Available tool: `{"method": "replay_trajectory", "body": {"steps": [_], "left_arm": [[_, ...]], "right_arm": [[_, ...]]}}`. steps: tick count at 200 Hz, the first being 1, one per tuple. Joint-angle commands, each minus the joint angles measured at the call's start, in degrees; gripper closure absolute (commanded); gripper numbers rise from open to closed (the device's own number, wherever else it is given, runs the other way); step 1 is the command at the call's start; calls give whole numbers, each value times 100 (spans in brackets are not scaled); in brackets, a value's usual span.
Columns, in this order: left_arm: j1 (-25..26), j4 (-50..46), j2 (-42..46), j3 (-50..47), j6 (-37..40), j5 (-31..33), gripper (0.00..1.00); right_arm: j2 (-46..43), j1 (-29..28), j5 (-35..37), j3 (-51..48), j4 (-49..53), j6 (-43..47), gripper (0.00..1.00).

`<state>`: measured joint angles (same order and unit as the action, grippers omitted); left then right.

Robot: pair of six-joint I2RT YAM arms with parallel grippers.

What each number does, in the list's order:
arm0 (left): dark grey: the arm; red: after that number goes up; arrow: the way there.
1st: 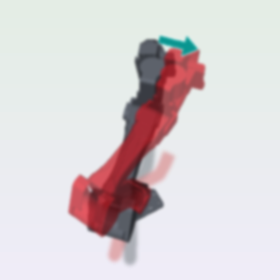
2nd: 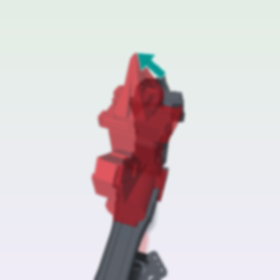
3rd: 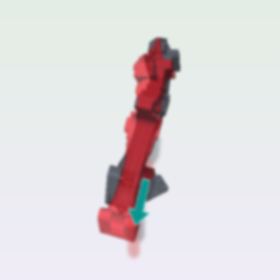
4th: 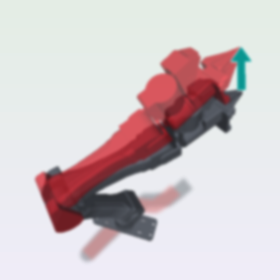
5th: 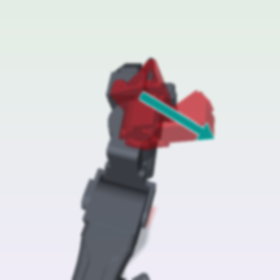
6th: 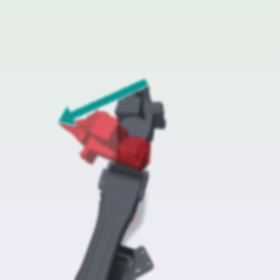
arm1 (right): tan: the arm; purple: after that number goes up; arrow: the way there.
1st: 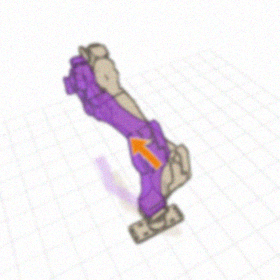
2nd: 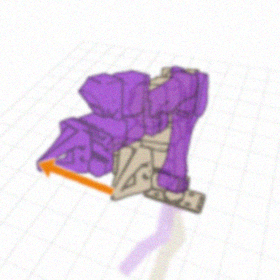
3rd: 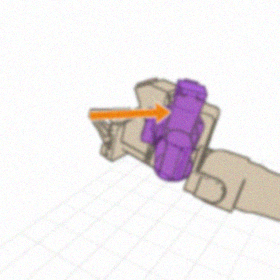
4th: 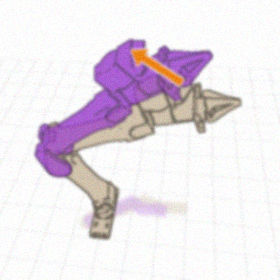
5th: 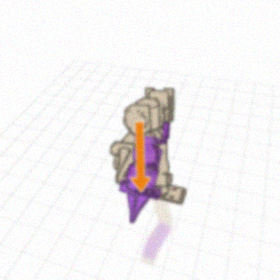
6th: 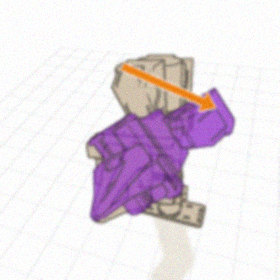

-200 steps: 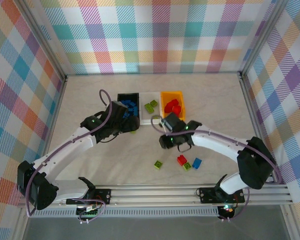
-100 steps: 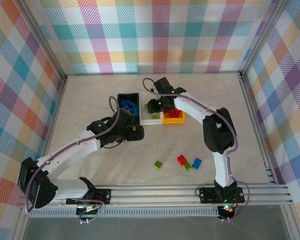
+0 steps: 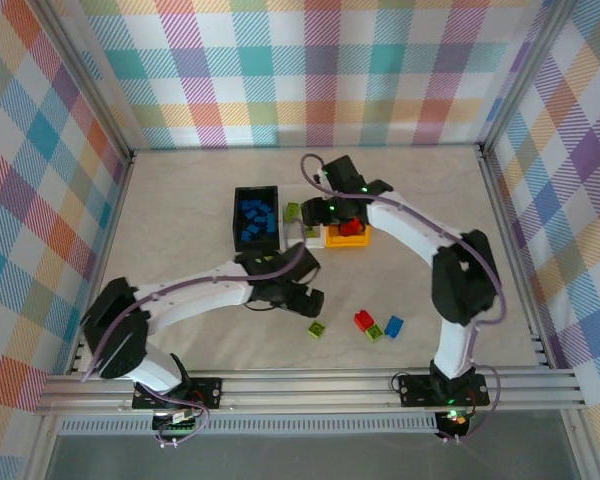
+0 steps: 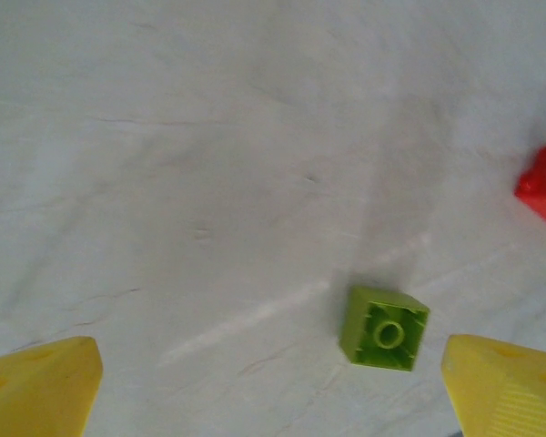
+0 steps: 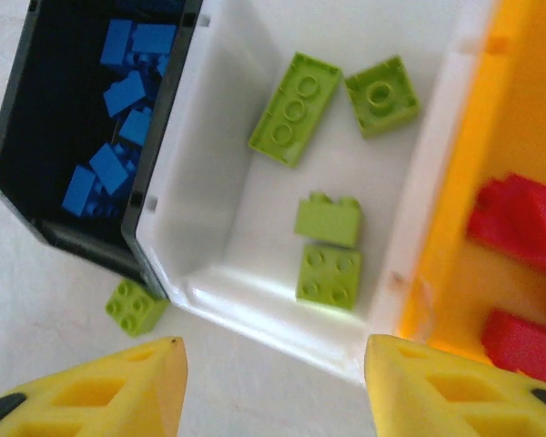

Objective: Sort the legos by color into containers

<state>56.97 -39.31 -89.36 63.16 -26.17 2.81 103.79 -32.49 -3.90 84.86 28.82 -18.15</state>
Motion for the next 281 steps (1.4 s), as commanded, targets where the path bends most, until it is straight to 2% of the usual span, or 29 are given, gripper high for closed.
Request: {"method": "replay_trajectory", "body": {"steps": [1, 61, 114, 139, 169, 196, 234, 250, 281], "left_arm": [[373, -197, -552, 392, 361, -167, 8], [788, -536, -1569, 873, 516, 186, 23], [912, -578, -1944, 913, 499, 151, 43], [923, -587, -1895, 927, 463, 270, 57], [853, -590, -1682, 900, 344, 565, 65], [407, -524, -1276, 814, 201, 683, 69], [-755, 4, -473, 985, -54, 621, 71], [-1069, 24, -631, 1504, -42, 929, 70], [-1719, 187, -1393, 2601, -196, 1002, 71]], "right_arm": [[-718, 129, -23, -707, -361, -180, 45], [-2062, 578, -106, -2130, -587, -305, 43], [-2336, 758, -146, -2369, -618, -333, 43], [-2371, 814, -159, -2356, -622, -330, 43], [-2363, 823, -172, -2376, -610, -344, 43], [-2392, 823, -164, -2479, -622, -362, 43], [-2471, 823, -192, -2706, -706, -430, 43], [-2499, 823, -187, -2795, -729, -455, 43], [-2558, 823, -199, -2936, -746, -496, 43]]}}
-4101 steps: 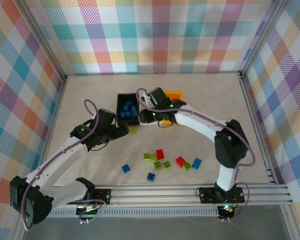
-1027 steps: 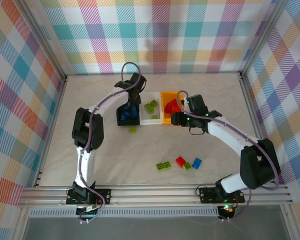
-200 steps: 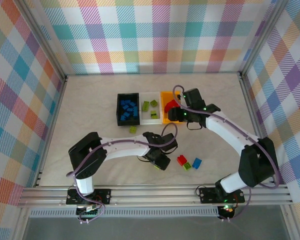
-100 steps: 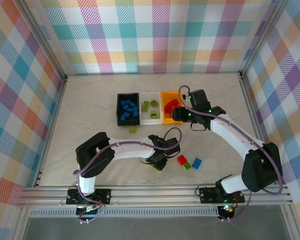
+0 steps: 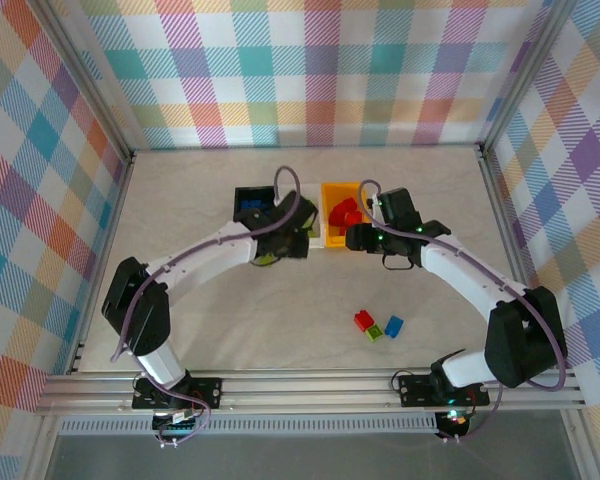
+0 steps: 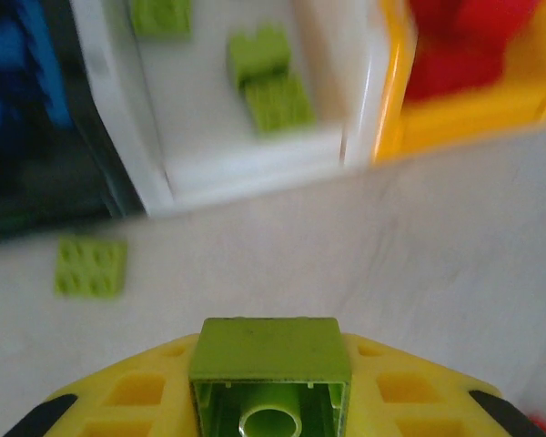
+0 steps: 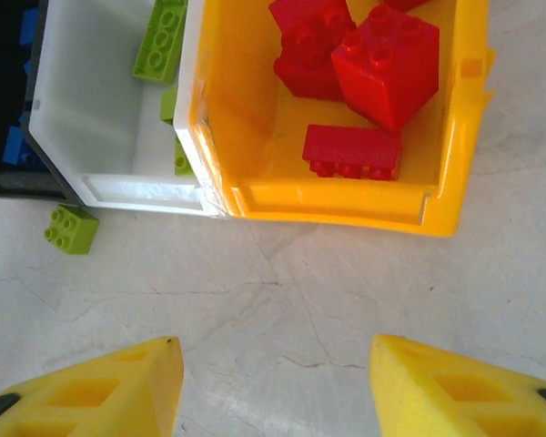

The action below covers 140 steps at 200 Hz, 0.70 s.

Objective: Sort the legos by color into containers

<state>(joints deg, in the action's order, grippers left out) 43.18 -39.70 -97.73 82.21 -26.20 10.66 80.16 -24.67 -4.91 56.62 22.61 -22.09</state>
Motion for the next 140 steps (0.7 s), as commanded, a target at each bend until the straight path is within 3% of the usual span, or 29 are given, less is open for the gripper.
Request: {"method": "replay_trajectory", "body": {"steps": [1, 75, 101, 140], "left_arm": [[-356, 226, -590, 741, -198, 226, 71], [-648, -641, -2903, 3593, -144, 788, 63], [-682, -805, -3224, 3985, -171, 603, 47], [-620, -678, -2874, 3928, -224, 318, 23]], "right_arm": [[-203, 41, -98, -119, -130, -103, 43], [-399, 41, -124, -392, -33, -29, 43], [-474, 40, -309, -501, 23, 63, 43], [-593, 33, -608, -693, 238, 163, 43]]}}
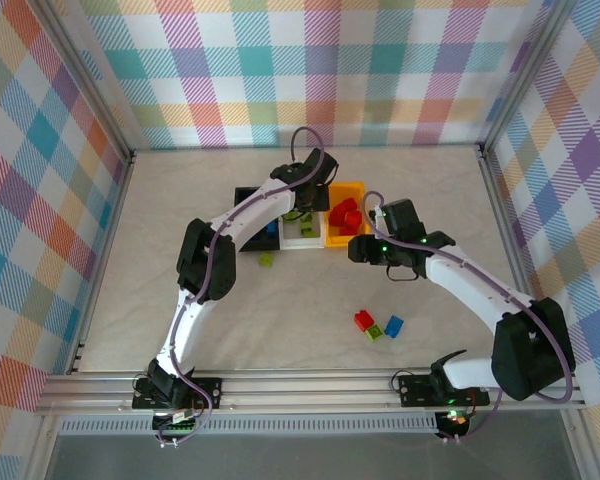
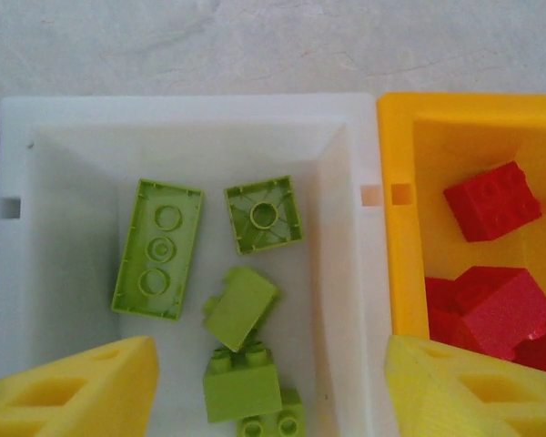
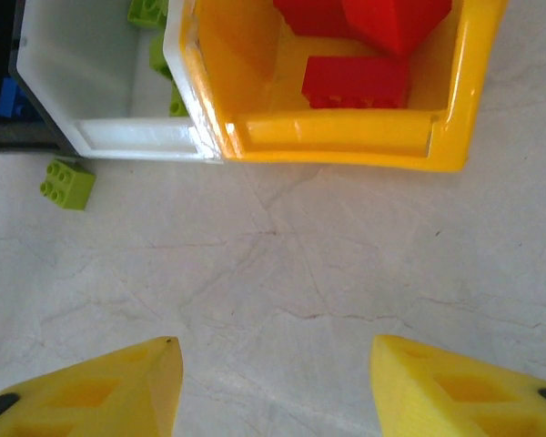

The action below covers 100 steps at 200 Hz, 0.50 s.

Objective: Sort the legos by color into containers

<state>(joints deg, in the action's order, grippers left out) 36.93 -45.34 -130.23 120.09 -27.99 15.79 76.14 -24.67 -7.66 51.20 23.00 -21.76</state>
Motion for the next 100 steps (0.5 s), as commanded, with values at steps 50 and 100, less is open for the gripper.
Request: {"method": "replay_trajectory", "body": {"steps": [50, 100], "left_arm": [[306, 602, 1914, -1250, -178, -764, 0], [765, 1093, 3547, -3384, -356, -735, 0]], "right_arm": [[-262, -400, -263, -514, 822, 221, 43], [86, -1096, 420, -932, 992, 79, 43]]}}
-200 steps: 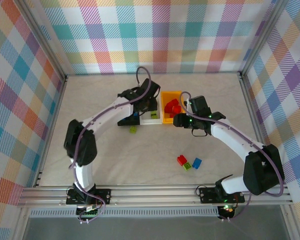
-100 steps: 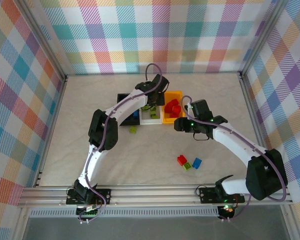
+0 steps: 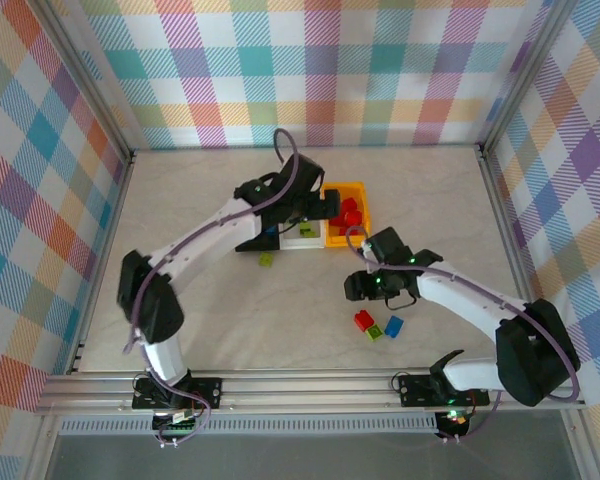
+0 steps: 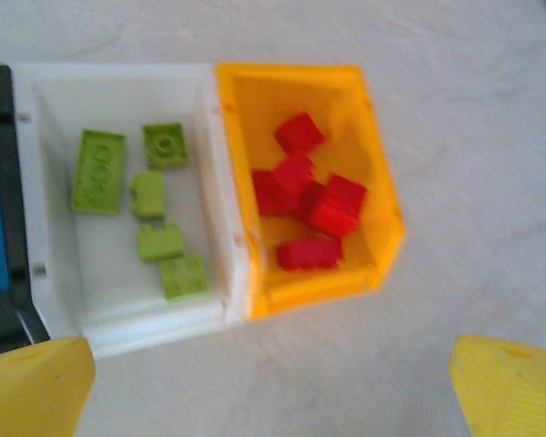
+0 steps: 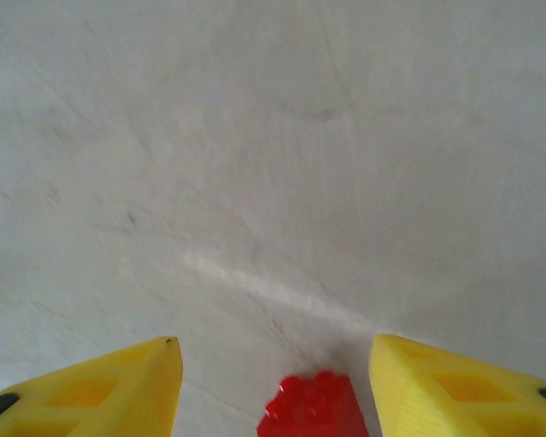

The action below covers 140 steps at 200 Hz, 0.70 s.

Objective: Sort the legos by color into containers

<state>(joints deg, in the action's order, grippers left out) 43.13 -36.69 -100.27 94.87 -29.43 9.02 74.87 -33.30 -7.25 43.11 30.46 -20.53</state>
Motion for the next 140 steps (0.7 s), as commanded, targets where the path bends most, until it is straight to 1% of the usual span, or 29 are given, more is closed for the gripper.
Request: {"method": "replay_trajectory", "body": {"steps": [1, 25, 43, 76, 102, 119, 140], "left_arm": [[148, 230, 564, -898, -216, -58, 0], [145, 267, 1204, -1732, -380, -32, 0], [146, 191, 1584, -2152, -432, 91, 0], [149, 148, 2058, -2577, -435, 261, 0], [143, 219, 2257, -2744, -445, 401, 0], [142, 218, 2298, -2772, -421, 415, 0], [135, 150, 2308, -2772, -371, 451, 0]], "right_arm": [[226, -249, 389, -130, 244, -50, 43], [406, -475, 597, -112, 326, -166, 44], [546, -665, 745, -41, 550, -250, 44], [731, -814, 763, -11, 826, -404, 46], [956, -990, 839, 146, 953, -489, 50], [1003, -1029, 833, 159, 899, -562, 55], [893, -1029, 795, 194, 743, -609, 65]]}}
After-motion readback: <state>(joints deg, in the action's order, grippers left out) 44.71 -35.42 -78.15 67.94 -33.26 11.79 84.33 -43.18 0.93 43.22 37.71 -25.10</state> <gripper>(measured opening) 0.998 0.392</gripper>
